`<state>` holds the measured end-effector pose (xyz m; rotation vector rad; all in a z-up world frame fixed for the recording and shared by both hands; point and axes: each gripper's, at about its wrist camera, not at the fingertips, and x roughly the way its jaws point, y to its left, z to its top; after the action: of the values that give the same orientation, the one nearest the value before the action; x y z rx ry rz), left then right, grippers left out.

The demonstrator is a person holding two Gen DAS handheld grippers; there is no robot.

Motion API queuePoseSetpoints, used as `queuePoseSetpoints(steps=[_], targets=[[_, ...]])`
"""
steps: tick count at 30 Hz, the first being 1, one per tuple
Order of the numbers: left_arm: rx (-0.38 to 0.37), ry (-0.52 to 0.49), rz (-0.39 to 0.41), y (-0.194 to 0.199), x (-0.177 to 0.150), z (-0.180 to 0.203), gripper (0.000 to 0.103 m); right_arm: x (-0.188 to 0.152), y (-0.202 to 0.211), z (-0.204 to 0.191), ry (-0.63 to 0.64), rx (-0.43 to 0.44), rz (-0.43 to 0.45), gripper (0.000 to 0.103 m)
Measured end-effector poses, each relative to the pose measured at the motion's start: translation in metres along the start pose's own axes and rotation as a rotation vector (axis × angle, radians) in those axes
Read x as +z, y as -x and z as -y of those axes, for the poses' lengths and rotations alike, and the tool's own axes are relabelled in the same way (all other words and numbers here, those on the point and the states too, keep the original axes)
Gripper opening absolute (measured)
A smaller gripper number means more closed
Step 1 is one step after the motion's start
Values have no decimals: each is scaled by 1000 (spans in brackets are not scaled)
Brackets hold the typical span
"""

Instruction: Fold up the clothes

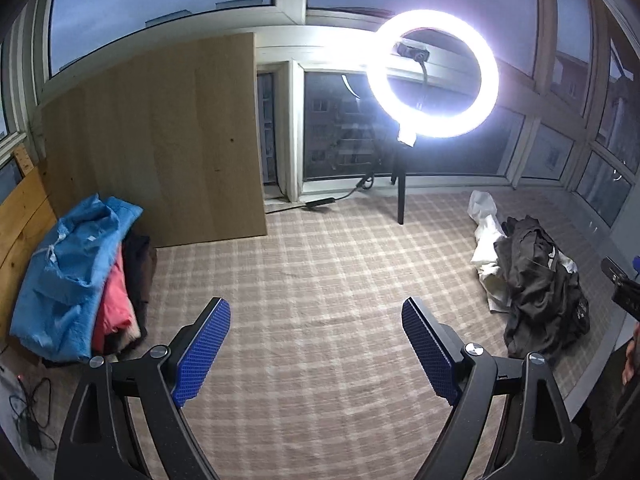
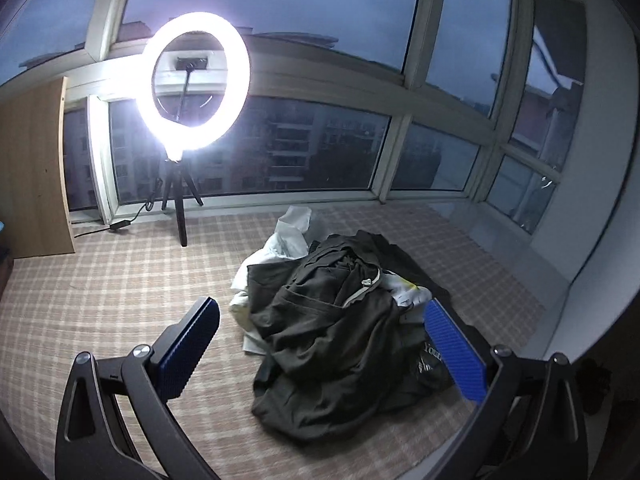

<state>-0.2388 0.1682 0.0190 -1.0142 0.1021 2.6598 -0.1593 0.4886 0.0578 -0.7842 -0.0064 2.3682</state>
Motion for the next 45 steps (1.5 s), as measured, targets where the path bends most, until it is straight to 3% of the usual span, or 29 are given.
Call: queuePoseSetpoints(steps=[4,7,13,14,15,17,19,21,25,27,29,32,33,35,37,41,45], targets=[[30,8,12,-4,-2,26,87,-2,-29,25,3,32,-7,103],[37,23,-4,-13,-4,42,87,-7,-47,54,5,104,-2,103],[88,41,-53,-27,-4,59,87,-20,-82,134,-10,165,-1,99],[89,49,-57,-30,-4,60,87,-21,-90,144,-20,182,-13,91],[88,59,-65,-33,-1,61,87,-22,-99,155,-33,207,-32,71],[84,73,-77,-40,3,64,87,-24,-123,165,-59,308,-105,42],[81,74,-78,-46,9,69,87,-27,-146,167,-76,420,-185,42],[82,65,-78,-55,16,77,87,-32,-158,150,-18,467,-221,42],[77,21,-100,-73,24,93,88,-43,-167,88,132,503,-205,43],[78,4,-112,-79,24,97,88,-46,-175,57,188,507,-220,61],[75,-1,-125,-84,22,98,88,-49,-187,28,256,456,-219,66],[73,1,-150,-91,17,93,88,-57,-208,0,370,355,-233,66],[74,3,-158,-94,16,91,88,-59,-214,0,377,350,-251,53],[79,16,-168,-97,12,85,88,-59,-220,14,308,396,-273,31],[76,30,-174,-99,9,79,88,-50,-220,44,152,485,-287,17],[60,56,-176,-101,7,72,88,-26,-207,112,-95,564,-247,13],[38,57,-164,-97,8,71,88,11,-171,180,-283,557,-81,12]])
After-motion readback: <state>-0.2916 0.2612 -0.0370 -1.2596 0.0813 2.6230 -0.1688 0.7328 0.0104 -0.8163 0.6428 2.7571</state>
